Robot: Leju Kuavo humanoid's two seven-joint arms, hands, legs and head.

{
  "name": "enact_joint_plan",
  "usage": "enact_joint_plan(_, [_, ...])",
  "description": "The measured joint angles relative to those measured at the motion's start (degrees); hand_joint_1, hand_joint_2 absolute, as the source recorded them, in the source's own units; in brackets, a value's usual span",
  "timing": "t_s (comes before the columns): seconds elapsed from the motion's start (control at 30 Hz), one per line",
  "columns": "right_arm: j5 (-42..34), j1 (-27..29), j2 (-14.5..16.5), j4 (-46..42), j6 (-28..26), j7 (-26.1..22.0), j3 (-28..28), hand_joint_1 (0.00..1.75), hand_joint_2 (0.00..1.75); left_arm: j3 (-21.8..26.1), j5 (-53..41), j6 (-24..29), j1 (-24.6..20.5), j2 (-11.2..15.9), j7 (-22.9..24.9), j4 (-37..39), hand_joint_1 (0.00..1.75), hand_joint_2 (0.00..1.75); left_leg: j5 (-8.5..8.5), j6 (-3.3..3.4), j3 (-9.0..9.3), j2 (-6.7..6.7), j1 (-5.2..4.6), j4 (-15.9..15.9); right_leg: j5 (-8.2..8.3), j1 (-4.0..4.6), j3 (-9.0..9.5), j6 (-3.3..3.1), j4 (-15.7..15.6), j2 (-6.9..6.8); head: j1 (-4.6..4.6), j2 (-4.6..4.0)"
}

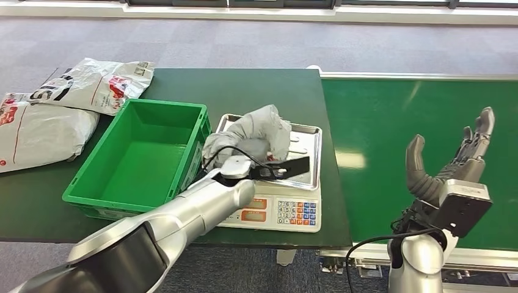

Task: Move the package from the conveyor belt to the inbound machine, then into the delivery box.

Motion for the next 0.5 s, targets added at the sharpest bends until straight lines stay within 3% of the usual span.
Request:
enact_joint_plan(0.07, [-0.6, 0.9, -0.3, 0.0, 0.0, -0.8, -0.1, 0.0, 1.75, 1.9, 0.2, 8.0, -2.9, 3.5, -2.1, -0.1, 1.75, 1.75, 0.2, -0.1, -0.26, 0.14, 0.04, 0.0, 0.18, 0.01, -0.38, -0.1, 0.0, 0.14, -0.02, 0.0])
enact_joint_plan(0.2, [-1.8, 2.6, -1.4, 0.0, -0.2, -1.9, -0.3, 0.0, 1.75, 9.0, -3.7, 17.5, -7.2, 9.8, -5.1, -2.9, 1.75, 1.75, 0.55, -0.19, -0.63, -0.09, 0.08, 0.0, 0.3, 0.09, -0.7, -0.13, 0.1, -0.05, -0.03, 0.0])
enact_joint_plan(0.33, [-2.2, 3.2, -1.9, 0.0, -0.1, -2.3, -0.3, 0.0, 1.75, 14.8, -7.7, 18.8, -7.8, 13.2, -5.0, -6.7, 1.75, 1.75, 0.55, -0.2, -0.78, -0.22, 0.08, -0.1, 0.28, 0.09, -0.77, -0.12, 0.1, -0.14, -0.02, -0.01])
enact_joint_plan(0.5, [-2.4, 3.4, -2.3, 0.0, -0.1, -2.3, -0.3, 0.0, 1.75, 19.5, -11.1, 18.5, -7.4, 14.9, -4.6, -9.6, 1.75, 1.75, 0.56, -0.19, -0.96, -0.35, 0.06, 0.0, 0.28, 0.02, -0.89, -0.11, 0.1, -0.26, -0.02, 0.0])
